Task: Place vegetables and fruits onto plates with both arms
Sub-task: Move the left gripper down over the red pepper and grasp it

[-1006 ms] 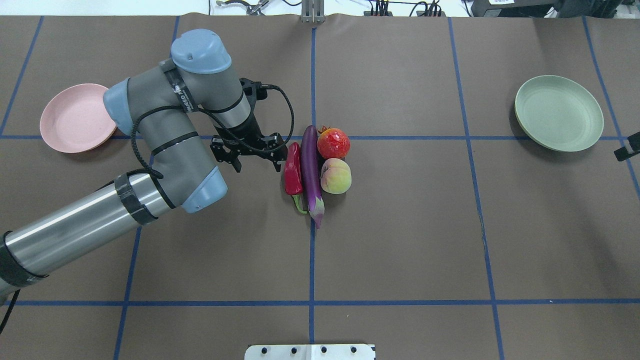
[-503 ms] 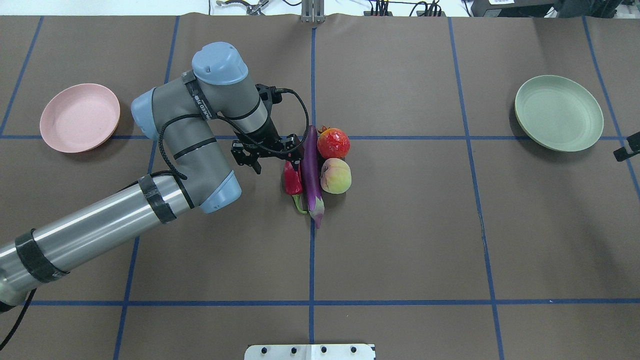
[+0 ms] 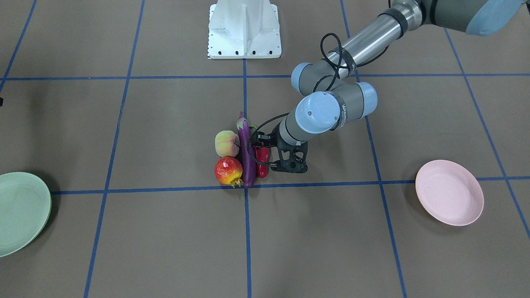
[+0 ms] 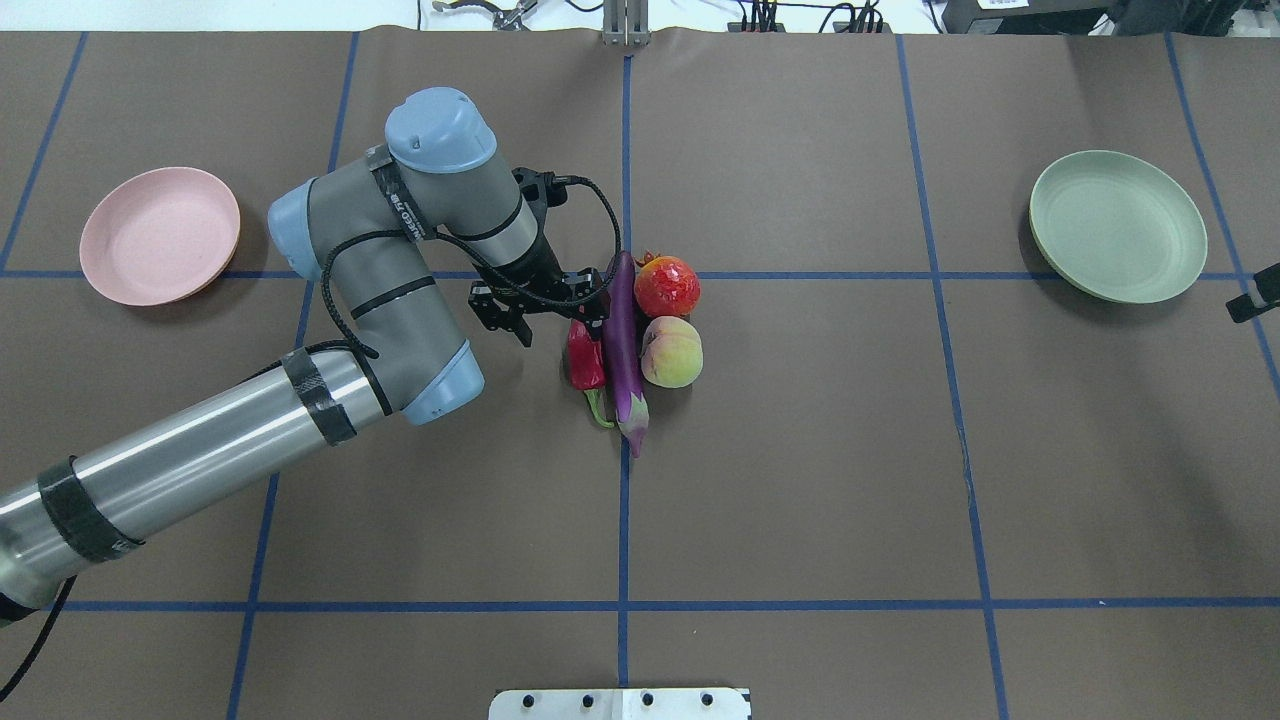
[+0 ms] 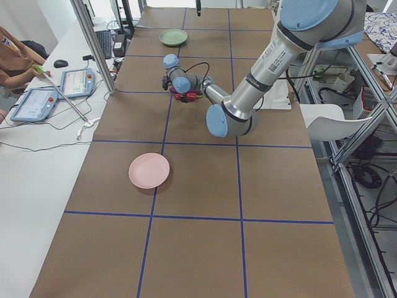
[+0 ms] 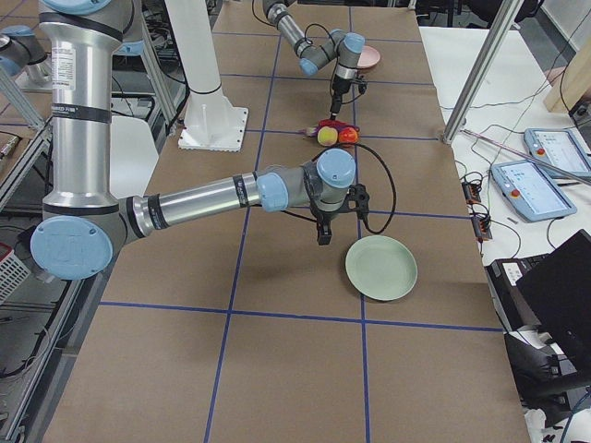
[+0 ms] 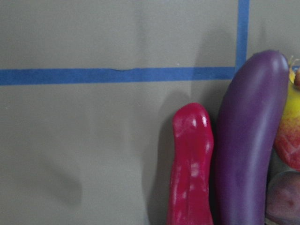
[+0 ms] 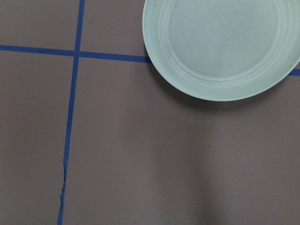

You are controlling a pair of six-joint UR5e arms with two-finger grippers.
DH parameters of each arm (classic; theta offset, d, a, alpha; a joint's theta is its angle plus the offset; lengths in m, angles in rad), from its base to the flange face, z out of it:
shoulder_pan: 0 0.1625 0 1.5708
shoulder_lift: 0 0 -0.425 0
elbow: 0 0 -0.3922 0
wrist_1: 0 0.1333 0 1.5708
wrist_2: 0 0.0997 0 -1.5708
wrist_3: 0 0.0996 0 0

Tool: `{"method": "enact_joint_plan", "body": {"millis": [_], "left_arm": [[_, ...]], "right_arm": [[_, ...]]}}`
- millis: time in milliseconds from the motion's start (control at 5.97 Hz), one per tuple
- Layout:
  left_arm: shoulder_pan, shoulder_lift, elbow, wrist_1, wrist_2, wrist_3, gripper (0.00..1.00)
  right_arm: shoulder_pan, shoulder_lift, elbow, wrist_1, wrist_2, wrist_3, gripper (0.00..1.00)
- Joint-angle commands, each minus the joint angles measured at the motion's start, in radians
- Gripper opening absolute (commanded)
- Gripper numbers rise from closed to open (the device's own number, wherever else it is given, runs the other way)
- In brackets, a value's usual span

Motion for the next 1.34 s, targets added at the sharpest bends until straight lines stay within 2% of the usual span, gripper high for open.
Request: {"method": "enact_joint_plan", "body": {"millis": [0, 168, 671, 838, 1173], "left_arm": [[0.0, -0.009, 0.018, -0.027, 0.001, -0.002, 0.83], [0.0, -0.009, 0.021, -0.028, 0.001, -0.002, 0.78], [0.006, -0.023, 0.053, -0.071, 0.001, -0.026, 0.76], [0.008, -0.034, 0.062, -0.071, 0.001, -0.029, 0.72], [0.008, -0.031, 0.064, -0.071, 0.001, -0.026, 0.22]], "right_arm": [[0.0, 0.0, 0.0, 0.0, 0.0, 0.0, 1.0], [0.0, 0.0, 0.0, 0.0, 0.0, 0.0, 1.0], [0.0, -0.002, 0.0, 0.0, 0.0, 0.0, 1.0], [0.0, -0.002, 0.0, 0.0, -0.002, 0.0, 1.0], [0.0, -0.002, -0.001, 0.0, 0.0, 0.0, 1.0]]}}
